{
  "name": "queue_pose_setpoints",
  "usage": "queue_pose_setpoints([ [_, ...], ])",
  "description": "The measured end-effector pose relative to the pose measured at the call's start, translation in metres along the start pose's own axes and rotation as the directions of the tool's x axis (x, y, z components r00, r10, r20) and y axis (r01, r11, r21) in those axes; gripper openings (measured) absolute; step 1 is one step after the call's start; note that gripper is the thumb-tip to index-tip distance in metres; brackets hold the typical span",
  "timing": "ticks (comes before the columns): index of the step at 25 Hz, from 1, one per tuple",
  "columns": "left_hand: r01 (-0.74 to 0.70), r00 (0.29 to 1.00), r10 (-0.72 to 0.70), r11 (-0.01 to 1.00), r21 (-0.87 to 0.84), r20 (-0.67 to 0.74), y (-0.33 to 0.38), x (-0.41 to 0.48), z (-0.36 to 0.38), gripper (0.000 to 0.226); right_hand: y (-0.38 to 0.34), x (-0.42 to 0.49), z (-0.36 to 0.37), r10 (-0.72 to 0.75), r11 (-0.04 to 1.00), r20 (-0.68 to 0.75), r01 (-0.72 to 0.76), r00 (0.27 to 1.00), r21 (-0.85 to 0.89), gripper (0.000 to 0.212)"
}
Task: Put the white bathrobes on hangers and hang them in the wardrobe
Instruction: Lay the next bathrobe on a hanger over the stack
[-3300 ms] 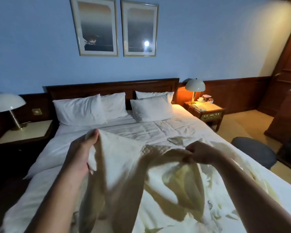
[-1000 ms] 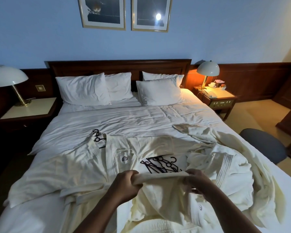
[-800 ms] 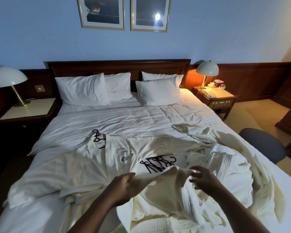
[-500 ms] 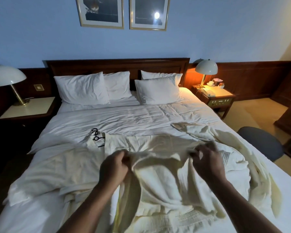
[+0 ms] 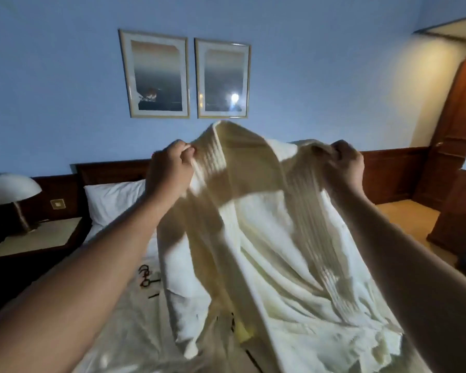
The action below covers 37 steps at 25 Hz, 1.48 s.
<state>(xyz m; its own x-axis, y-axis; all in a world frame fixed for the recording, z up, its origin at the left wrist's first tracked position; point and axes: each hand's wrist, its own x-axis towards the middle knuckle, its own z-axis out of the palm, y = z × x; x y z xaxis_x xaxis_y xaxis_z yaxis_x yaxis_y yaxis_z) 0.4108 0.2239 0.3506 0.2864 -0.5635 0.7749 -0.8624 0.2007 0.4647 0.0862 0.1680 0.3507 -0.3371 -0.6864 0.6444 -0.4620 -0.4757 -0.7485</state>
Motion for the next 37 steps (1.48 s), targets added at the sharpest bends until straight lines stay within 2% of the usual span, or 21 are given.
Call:
queue_pose_setpoints([
  [3,-0.104,0.987,0.124,0.979,0.175,-0.107,0.045,0.085,-0.056,0.024,-0.062,0.049,-0.012,-0.167,0.960,0.077,0.180,0.983,-0.215,0.035],
  [6,-0.191,0.942,0.271,0.919,0.346,-0.201,0.096,0.151,-0.122,0.024,-0.137,0.093,-0.035,-0.289,0.952,-0.200,0.259,0.936,-0.163,0.036],
  [7,-0.196,0.920,0.307,0.899,0.392,-0.244,0.110,0.167,-0.145,0.025,-0.159,0.105,-0.041,-0.320,0.940,-0.173,0.290,0.931,-0.177,0.032],
  [9,-0.155,0.891,0.342,0.848,0.506,-0.299,0.129,0.193,-0.190,0.026,-0.190,0.115,-0.046,-0.316,0.861,0.141,0.346,0.938,-0.373,0.026],
  [10,-0.133,0.887,0.350,0.817,0.561,-0.300,0.135,0.202,-0.208,0.027,-0.198,0.118,-0.048,-0.296,0.848,0.207,0.356,0.933,-0.393,0.025],
  [11,-0.120,0.883,0.362,0.789,0.602,-0.299,0.141,0.208,-0.224,0.027,-0.206,0.123,-0.051,-0.322,0.855,0.159,0.359,0.933,-0.374,0.023],
  [13,-0.092,0.868,0.372,0.773,0.628,-0.330,0.150,0.215,-0.250,0.026,-0.223,0.127,-0.055,-0.298,0.946,-0.038,0.290,0.954,-0.147,0.019],
  [16,-0.033,0.839,0.378,0.753,0.658,-0.391,0.155,0.218,-0.284,0.026,-0.246,0.124,-0.050,-0.208,0.973,0.012,0.206,0.978,0.106,0.026],
  [18,-0.022,0.828,0.392,0.737,0.675,-0.401,0.154,0.220,-0.304,0.024,-0.255,0.123,-0.040,-0.323,0.946,-0.101,0.320,0.941,-0.048,0.029],
  [20,0.018,0.827,0.381,0.718,0.696,-0.414,0.151,0.219,-0.320,0.023,-0.264,0.118,-0.024,-0.473,0.834,-0.018,0.442,0.881,-0.329,0.034],
  [21,0.043,0.835,0.366,0.702,0.711,-0.411,0.150,0.219,-0.327,0.024,-0.270,0.118,-0.017,-0.502,0.794,0.018,0.470,0.864,-0.386,0.036],
  [23,0.085,0.847,0.327,0.694,0.715,-0.418,0.145,0.218,-0.340,0.027,-0.290,0.120,-0.009,-0.481,0.829,-0.024,0.445,0.877,-0.338,0.038],
  [24,0.112,0.846,0.309,0.694,0.711,-0.435,0.141,0.218,-0.348,0.029,-0.302,0.123,-0.008,-0.418,0.884,-0.012,0.404,0.908,-0.234,0.039],
  [26,0.162,0.833,0.299,0.674,0.721,-0.466,0.133,0.218,-0.363,0.029,-0.325,0.126,-0.008,-0.279,0.959,0.128,0.269,0.952,0.085,0.041],
  [28,0.195,0.822,0.313,0.629,0.752,-0.475,0.131,0.218,-0.380,0.026,-0.340,0.126,-0.007,-0.314,0.930,0.133,0.277,0.940,0.239,0.039],
  [29,0.217,0.813,0.318,0.613,0.760,-0.489,0.131,0.218,-0.390,0.025,-0.344,0.124,-0.006,-0.376,0.917,0.181,0.338,0.909,0.210,0.034],
  [31,0.256,0.803,0.311,0.592,0.765,-0.509,0.134,0.215,-0.407,0.027,-0.347,0.115,-0.002,-0.409,0.897,0.484,0.438,0.774,0.056,0.029],
  [32,0.258,0.809,0.311,0.574,0.777,-0.499,0.135,0.213,-0.411,0.029,-0.345,0.112,0.002,-0.408,0.882,0.527,0.470,0.746,0.018,0.026],
  [33,0.250,0.818,0.316,0.558,0.791,-0.481,0.137,0.211,-0.411,0.029,-0.344,0.112,0.007,-0.431,0.874,0.456,0.486,0.779,-0.003,0.018],
  [35,0.215,0.826,0.329,0.566,0.796,-0.457,0.139,0.206,-0.404,0.027,-0.341,0.110,0.017,-0.470,0.866,0.164,0.489,0.867,-0.101,0.006],
  [37,0.186,0.827,0.344,0.580,0.793,-0.445,0.142,0.204,-0.395,0.026,-0.341,0.107,0.025,-0.423,0.879,0.106,0.436,0.900,-0.193,0.009],
])
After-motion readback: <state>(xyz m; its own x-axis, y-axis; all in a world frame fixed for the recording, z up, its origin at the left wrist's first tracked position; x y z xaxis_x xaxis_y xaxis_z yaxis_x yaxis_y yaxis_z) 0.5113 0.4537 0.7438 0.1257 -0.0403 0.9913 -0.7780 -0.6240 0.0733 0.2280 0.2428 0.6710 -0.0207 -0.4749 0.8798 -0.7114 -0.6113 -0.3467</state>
